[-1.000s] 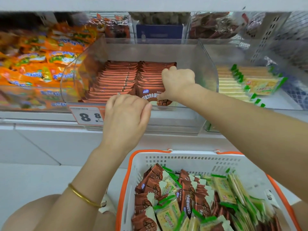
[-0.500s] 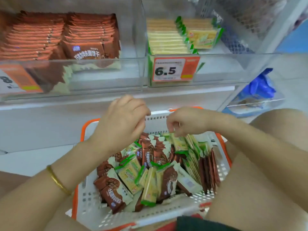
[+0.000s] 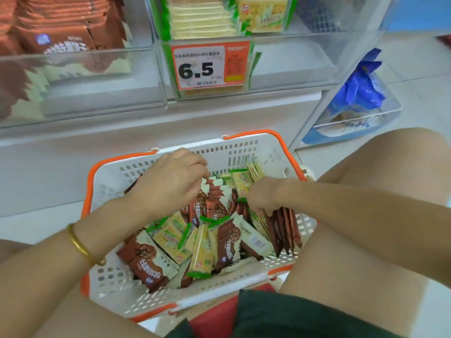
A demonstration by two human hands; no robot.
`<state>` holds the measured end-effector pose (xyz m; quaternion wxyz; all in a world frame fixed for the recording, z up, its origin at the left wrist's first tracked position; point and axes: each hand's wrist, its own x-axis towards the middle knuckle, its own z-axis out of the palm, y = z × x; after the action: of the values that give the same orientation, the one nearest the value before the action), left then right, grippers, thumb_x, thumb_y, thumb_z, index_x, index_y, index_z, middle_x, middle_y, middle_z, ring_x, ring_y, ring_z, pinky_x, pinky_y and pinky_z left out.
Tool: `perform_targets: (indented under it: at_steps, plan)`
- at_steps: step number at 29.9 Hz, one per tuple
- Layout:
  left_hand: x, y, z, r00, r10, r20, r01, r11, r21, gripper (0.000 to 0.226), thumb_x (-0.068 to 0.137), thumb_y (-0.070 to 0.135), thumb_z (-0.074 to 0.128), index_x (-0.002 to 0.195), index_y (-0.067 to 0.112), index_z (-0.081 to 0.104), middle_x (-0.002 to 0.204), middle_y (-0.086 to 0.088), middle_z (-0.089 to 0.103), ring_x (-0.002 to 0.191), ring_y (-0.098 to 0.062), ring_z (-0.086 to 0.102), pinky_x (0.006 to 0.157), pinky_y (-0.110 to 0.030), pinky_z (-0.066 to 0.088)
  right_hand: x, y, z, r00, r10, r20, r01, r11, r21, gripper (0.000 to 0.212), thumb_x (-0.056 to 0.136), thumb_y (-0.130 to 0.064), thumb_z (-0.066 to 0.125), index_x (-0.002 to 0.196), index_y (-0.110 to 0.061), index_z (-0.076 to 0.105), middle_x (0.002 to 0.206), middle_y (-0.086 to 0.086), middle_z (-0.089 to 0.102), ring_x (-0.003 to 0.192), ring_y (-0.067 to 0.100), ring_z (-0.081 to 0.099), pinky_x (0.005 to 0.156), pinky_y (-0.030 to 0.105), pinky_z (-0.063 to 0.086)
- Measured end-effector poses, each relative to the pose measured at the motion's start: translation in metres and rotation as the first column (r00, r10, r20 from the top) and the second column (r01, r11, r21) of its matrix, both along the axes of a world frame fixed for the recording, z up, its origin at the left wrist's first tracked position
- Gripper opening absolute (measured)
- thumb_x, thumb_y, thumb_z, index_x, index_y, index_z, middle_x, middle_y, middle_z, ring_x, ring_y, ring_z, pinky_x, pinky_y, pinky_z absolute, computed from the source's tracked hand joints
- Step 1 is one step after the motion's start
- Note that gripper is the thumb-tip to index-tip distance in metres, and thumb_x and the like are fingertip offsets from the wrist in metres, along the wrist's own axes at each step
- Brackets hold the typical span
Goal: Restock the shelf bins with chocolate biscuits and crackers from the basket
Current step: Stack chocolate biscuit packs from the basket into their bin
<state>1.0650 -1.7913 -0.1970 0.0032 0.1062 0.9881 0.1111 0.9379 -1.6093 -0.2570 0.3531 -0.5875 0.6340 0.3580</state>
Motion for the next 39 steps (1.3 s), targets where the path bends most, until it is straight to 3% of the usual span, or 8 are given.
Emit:
perform_targets:
  at_steps: [7, 13, 17, 21, 27, 33, 36, 39]
  plan:
    - [0.002, -0.013, -0.001, 0.976, 0.186, 0.110, -0.208, 0.946, 0.248, 0.022, 0.096, 0.024, 0.052, 0.114, 0.021, 0.064, 0.120, 0.005, 0.057, 0.114, -0.011, 0.046, 0.101, -0.027, 0.031, -0.032, -0.024, 0.063, 0.845, -0.383, 0.373, 0.509, 0.788, -0.345, 0.003, 0.087, -0.015, 0.066, 0.086, -0.014, 0.064, 0.075, -0.010, 0.054, 0.075, 0.012, 0.053, 0.063, 0.021, 0.040]
    - [0.009, -0.014, 0.011, 0.938, 0.292, 0.187, -0.339, 0.885, 0.319, 0.033, 0.090, 0.029, 0.061, 0.121, 0.025, 0.054, 0.110, 0.013, 0.045, 0.076, 0.004, 0.050, 0.076, -0.016, 0.037, -0.029, -0.037, 0.089, 0.490, -0.515, 0.703, 0.856, 0.438, -0.276, 0.008, 0.092, -0.012, 0.060, 0.086, -0.008, 0.063, 0.068, 0.001, 0.066, 0.063, 0.011, 0.061, 0.061, 0.029, 0.054]
    - [0.012, -0.026, 0.015, 0.929, 0.342, 0.141, -0.363, 0.916, 0.169, 0.041, 0.085, 0.041, 0.064, 0.121, 0.024, 0.057, 0.114, 0.008, 0.057, 0.105, -0.014, 0.045, 0.090, -0.030, 0.036, -0.020, -0.049, 0.095, 0.328, -0.453, 0.829, 0.928, 0.318, -0.194, 0.012, 0.093, -0.009, 0.057, 0.083, -0.012, 0.061, 0.065, -0.005, 0.066, 0.059, 0.005, 0.062, 0.053, 0.020, 0.051]
    - [0.014, -0.043, 0.036, 0.879, 0.365, 0.307, -0.457, 0.829, 0.324, 0.018, 0.085, 0.034, 0.067, 0.098, 0.025, 0.061, 0.081, 0.013, 0.062, 0.070, 0.001, 0.057, 0.064, -0.023, 0.044, -0.014, -0.058, 0.099, 0.230, -0.396, 0.889, 0.958, 0.251, -0.137, 0.008, 0.091, -0.006, 0.059, 0.086, -0.011, 0.062, 0.070, -0.004, 0.067, 0.062, 0.008, 0.062, 0.056, 0.021, 0.053]
    - [0.025, -0.069, 0.082, 0.887, 0.384, 0.257, -0.460, 0.691, 0.557, 0.016, 0.076, 0.018, 0.078, 0.086, 0.022, 0.066, 0.063, 0.009, 0.067, 0.056, -0.004, 0.062, 0.053, -0.019, 0.049, 0.012, -0.103, 0.141, 0.501, -0.287, 0.817, 0.841, 0.384, -0.381, 0.017, 0.078, -0.013, 0.075, 0.090, -0.018, 0.064, 0.077, -0.002, 0.069, 0.063, 0.003, 0.062, 0.059, 0.022, 0.051]
    - [0.038, -0.115, 0.118, 0.643, 0.703, -0.304, -0.273, 0.581, 0.767, 0.029, 0.080, 0.024, 0.066, 0.107, 0.029, 0.056, 0.096, 0.012, 0.063, 0.091, -0.002, 0.060, 0.081, -0.022, 0.048, 0.022, -0.155, 0.232, 0.723, -0.246, 0.645, 0.690, 0.245, -0.681, 0.012, 0.080, -0.027, 0.074, 0.084, -0.017, 0.068, 0.068, -0.008, 0.064, 0.054, 0.001, 0.060, 0.048, 0.015, 0.048]
    - [0.040, -0.133, 0.119, 0.425, 0.772, -0.472, -0.345, 0.620, 0.705, 0.024, 0.086, 0.020, 0.053, 0.110, 0.020, 0.056, 0.103, 0.009, 0.055, 0.101, -0.012, 0.056, 0.091, -0.031, 0.046, 0.012, -0.180, 0.266, 0.812, -0.258, 0.524, 0.564, 0.113, -0.818, 0.014, 0.082, -0.030, 0.071, 0.090, -0.020, 0.065, 0.079, -0.009, 0.063, 0.069, 0.006, 0.063, 0.057, 0.020, 0.051]
    - [0.038, -0.139, 0.110, 0.489, 0.712, -0.503, -0.526, 0.702, 0.481, 0.025, 0.088, 0.023, 0.048, 0.105, 0.013, 0.063, 0.101, 0.005, 0.058, 0.102, -0.023, 0.054, 0.088, -0.033, 0.039, 0.001, -0.216, 0.264, 0.868, -0.347, 0.355, 0.421, 0.135, -0.897, 0.015, 0.083, -0.028, 0.071, 0.091, -0.021, 0.060, 0.090, -0.002, 0.060, 0.078, 0.013, 0.059, 0.058, 0.021, 0.045]
